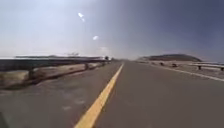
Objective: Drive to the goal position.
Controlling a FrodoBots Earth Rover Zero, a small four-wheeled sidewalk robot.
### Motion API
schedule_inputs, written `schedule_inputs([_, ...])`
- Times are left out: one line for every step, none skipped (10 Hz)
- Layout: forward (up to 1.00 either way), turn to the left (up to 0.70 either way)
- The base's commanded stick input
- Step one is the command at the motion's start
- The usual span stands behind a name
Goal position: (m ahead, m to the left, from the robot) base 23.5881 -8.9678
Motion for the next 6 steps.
schedule_inputs([0.5, 0.0])
schedule_inputs([0.5, 0.0])
schedule_inputs([0.5, 0.0])
schedule_inputs([0.5, 0.0])
schedule_inputs([0.5, 0.0])
schedule_inputs([0.5, 0.0])
